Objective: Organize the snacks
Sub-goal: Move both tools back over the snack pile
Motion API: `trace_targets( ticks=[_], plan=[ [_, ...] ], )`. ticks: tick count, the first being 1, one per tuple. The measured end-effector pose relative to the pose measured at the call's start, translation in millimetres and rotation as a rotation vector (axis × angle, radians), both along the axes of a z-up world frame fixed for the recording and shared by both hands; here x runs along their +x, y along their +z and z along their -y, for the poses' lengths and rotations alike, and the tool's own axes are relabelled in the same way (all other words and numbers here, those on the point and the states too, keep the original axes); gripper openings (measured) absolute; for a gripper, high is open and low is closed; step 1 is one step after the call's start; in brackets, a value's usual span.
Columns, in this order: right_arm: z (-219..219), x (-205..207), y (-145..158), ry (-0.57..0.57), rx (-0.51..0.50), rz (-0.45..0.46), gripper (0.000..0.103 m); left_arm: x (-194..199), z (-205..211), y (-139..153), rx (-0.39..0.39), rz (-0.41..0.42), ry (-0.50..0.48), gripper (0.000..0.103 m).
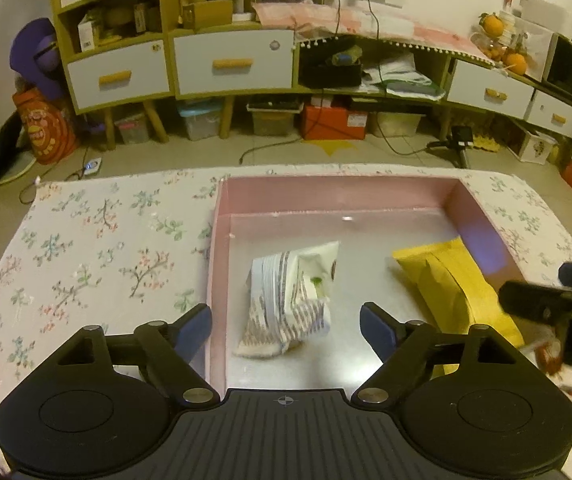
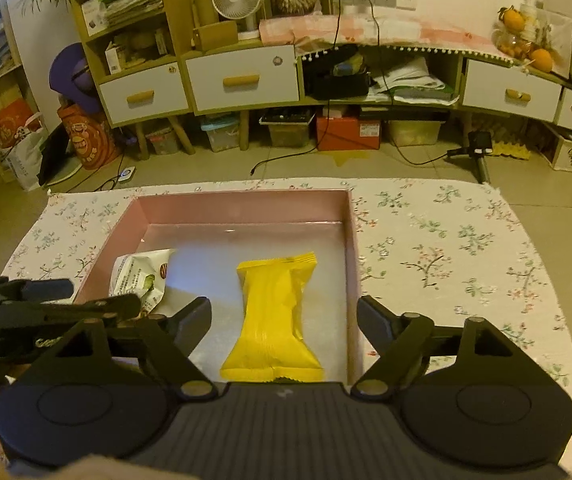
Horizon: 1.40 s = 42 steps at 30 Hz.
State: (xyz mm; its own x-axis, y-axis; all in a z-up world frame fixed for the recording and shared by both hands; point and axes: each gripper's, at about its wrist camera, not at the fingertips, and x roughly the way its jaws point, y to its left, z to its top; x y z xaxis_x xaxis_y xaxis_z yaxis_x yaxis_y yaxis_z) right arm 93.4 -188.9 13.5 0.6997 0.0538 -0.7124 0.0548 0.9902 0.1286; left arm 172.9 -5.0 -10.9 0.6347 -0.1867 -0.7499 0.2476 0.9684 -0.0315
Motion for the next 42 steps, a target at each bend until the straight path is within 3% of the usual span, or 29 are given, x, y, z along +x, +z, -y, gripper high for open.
trace_targets(
  ticks=[12, 22, 28, 38, 42],
  plan=[
    [-1, -25, 8, 0.019, -0.093, -0.016, 0.097, -42, -26, 15, -0.027, -0.011, 0.008, 0.092],
    [-7, -43, 3, 0.093, -0.11, -0.043, 0.1, -79, -45, 15, -0.05, -0.026, 0.017, 0.099],
    [-12, -62, -8, 0.171, -0.147, -0.042, 0.101, -96, -57, 7, -0.043, -0.031, -0.027, 0.1],
    [-8, -97, -20, 0.265, 0.008, -0.046, 0.101, -119, -80, -15, -0.073, -0.049, -0.085, 0.1],
    [-12, -107, -19, 0.298, 0.019, -0.008, 0.102, -126, -85, -21, -0.083, -0.033, -0.126, 0.1]
  ],
)
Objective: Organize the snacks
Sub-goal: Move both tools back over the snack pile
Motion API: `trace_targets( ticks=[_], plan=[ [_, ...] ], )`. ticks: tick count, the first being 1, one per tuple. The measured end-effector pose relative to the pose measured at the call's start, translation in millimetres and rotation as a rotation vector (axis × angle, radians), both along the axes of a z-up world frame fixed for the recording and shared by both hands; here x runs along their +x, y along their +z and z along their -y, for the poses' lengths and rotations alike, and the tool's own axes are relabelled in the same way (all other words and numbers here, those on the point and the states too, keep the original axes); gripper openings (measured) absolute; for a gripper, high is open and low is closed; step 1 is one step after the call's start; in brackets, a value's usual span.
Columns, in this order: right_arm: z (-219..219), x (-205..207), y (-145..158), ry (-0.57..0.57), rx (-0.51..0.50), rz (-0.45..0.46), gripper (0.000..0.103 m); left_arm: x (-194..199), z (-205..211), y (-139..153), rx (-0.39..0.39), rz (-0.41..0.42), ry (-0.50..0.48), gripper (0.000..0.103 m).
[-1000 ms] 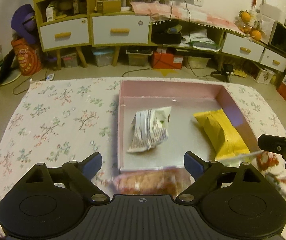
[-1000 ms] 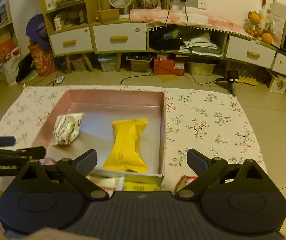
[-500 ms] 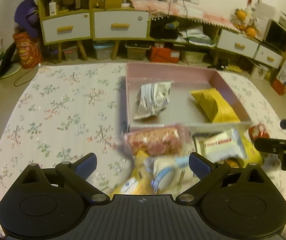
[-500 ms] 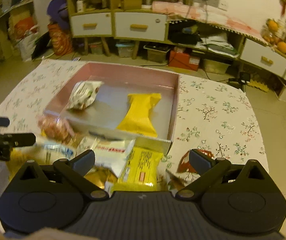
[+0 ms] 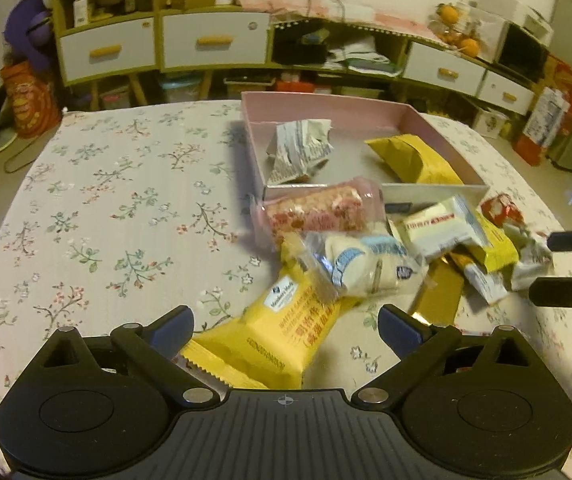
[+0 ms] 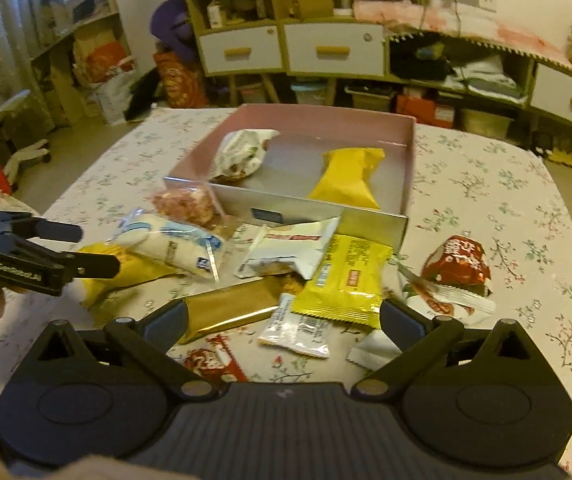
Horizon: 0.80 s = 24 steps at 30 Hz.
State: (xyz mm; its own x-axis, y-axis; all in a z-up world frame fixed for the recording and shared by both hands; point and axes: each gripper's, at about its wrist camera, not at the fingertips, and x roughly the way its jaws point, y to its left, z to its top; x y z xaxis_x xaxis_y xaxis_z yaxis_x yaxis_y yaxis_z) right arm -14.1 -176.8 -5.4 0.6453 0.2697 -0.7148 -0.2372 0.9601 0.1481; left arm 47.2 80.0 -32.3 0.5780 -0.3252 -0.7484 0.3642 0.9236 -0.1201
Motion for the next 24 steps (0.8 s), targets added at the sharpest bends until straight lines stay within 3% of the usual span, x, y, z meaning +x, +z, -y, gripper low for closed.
trace_targets(
  ticks=[8, 17, 24],
  plan=[
    [-13, -18, -12, 0.099, 0.004, 0.031, 0.102, -9, -3, -16, 0.012, 0.067, -0.112, 0.1],
    [-32, -27, -18, 0.211, -0.016, 0.022, 0.102, 4, -1, -32, 0.091, 0.101, -0.128, 0.1],
    [-49, -30, -26, 0.267, -0.071, 0.016, 0.092, 7, 9, -35, 0.122, 0.11, -0.191, 0.097]
  ],
)
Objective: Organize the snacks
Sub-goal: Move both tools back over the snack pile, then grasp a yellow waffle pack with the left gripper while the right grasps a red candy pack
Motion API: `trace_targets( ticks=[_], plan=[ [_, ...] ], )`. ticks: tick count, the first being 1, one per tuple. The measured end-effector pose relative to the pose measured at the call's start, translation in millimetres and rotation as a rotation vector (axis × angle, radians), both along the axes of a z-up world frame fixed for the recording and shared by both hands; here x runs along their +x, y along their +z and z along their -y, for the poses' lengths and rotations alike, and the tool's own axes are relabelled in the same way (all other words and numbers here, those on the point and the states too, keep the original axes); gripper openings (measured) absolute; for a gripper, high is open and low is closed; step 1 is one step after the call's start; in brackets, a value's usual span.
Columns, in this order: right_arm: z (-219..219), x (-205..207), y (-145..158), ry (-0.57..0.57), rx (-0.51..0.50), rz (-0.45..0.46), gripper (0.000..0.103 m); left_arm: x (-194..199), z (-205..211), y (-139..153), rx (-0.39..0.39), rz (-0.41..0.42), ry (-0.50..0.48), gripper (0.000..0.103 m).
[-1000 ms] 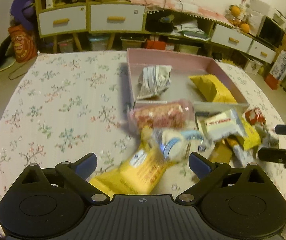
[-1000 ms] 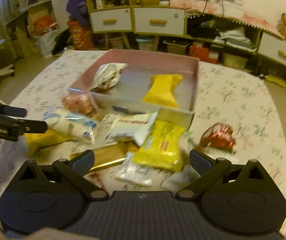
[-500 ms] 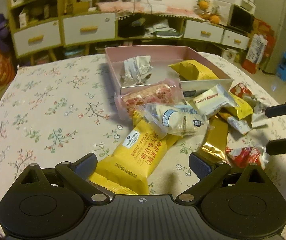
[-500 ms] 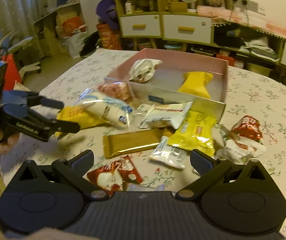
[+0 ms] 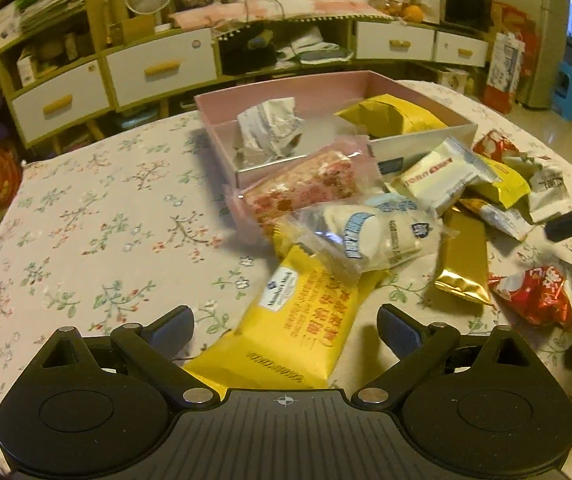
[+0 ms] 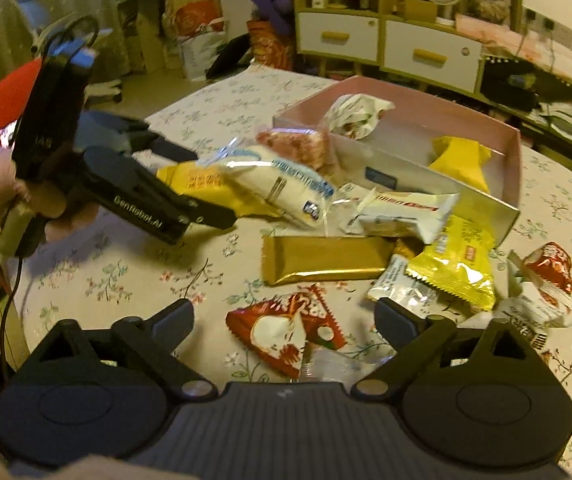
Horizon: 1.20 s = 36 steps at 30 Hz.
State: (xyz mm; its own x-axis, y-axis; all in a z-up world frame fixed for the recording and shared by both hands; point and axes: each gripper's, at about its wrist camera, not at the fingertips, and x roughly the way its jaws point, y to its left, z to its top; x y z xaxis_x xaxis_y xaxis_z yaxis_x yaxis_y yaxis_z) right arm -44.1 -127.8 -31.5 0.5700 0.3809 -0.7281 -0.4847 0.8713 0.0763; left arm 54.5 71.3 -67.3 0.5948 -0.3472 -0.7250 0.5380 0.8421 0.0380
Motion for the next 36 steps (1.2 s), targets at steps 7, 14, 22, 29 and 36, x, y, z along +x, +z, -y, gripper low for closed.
trace_targets(
  ticks=[7, 14, 22, 29, 36],
  plan=[
    [-6, -4, -7, 0.018, -0.06, 0.009, 0.077, -3, 9, 0, 0.027, -0.004, -0.02, 0.088],
    [-8, -4, -5, 0.012, -0.07, 0.031, 0.068, 0, 8, 2, 0.041, -0.023, 0.006, 0.067],
    [-12, 0, -7, 0.035, -0.104, 0.031, 0.047, -1, 10, 6, 0.044, -0.056, 0.014, 0.042],
    [-10, 5, -6, 0.042, -0.112, 0.028, 0.035, -1, 6, 10, 0.051, -0.09, 0.046, 0.04],
    [-6, 10, 2, 0.022, -0.081, 0.037, 0.03, 3, -8, 18, 0.054, -0.119, 0.127, 0.04]
  ],
)
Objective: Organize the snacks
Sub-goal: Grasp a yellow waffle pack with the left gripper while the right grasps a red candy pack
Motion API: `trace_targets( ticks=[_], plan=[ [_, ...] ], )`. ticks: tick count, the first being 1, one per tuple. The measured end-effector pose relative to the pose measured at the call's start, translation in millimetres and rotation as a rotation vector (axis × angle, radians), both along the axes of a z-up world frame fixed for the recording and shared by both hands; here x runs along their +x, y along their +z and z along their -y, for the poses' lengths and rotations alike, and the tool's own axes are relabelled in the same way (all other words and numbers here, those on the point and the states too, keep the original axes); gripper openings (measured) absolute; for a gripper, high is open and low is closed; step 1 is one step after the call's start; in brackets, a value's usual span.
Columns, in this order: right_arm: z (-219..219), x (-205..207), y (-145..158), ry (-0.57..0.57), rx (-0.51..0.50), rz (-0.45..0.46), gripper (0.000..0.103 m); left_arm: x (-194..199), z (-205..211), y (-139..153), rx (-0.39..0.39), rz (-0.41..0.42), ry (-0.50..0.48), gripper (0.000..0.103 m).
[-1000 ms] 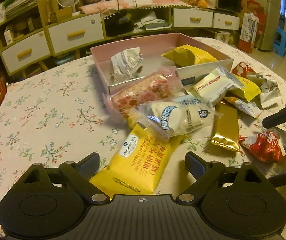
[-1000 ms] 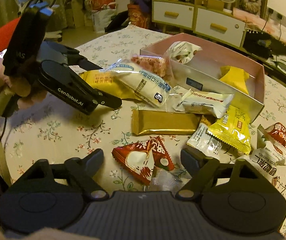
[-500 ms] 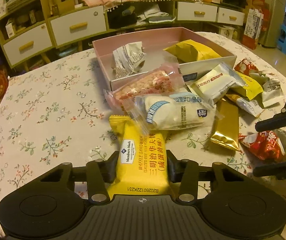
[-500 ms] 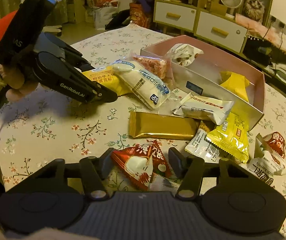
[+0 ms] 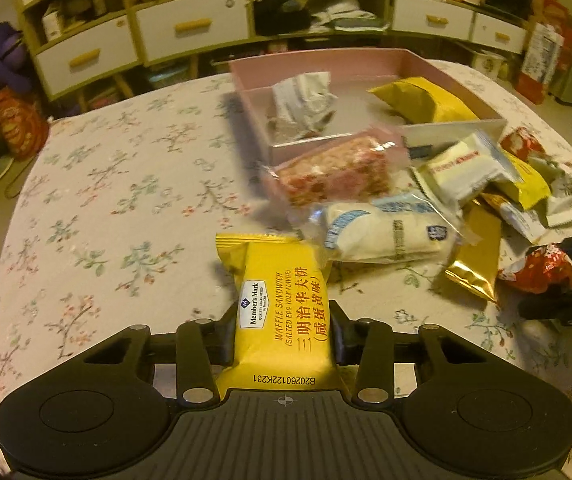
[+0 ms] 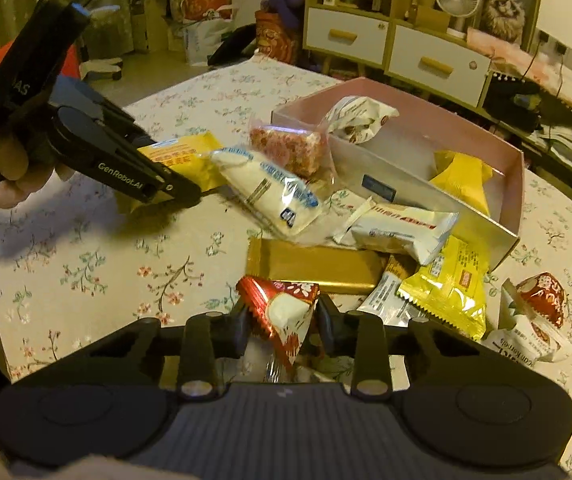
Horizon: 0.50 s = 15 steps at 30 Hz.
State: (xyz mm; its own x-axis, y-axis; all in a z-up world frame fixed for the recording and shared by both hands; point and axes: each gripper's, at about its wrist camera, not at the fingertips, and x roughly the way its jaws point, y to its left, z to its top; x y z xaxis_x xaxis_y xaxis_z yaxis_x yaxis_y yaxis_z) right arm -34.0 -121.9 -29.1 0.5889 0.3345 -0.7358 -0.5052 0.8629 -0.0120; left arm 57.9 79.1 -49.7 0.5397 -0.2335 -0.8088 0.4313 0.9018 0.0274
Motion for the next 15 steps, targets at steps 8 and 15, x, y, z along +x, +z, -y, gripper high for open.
trace_targets(
  ticks=[8, 15],
  plan=[
    [3, 6, 13, -0.024, 0.048, 0.022, 0.03, 4, -13, 14, -0.008, 0.016, 0.087, 0.039],
    [8, 17, 24, -0.062, 0.088, 0.048, 0.03, 8, -17, 28, -0.04, 0.023, 0.156, 0.039]
  ],
)
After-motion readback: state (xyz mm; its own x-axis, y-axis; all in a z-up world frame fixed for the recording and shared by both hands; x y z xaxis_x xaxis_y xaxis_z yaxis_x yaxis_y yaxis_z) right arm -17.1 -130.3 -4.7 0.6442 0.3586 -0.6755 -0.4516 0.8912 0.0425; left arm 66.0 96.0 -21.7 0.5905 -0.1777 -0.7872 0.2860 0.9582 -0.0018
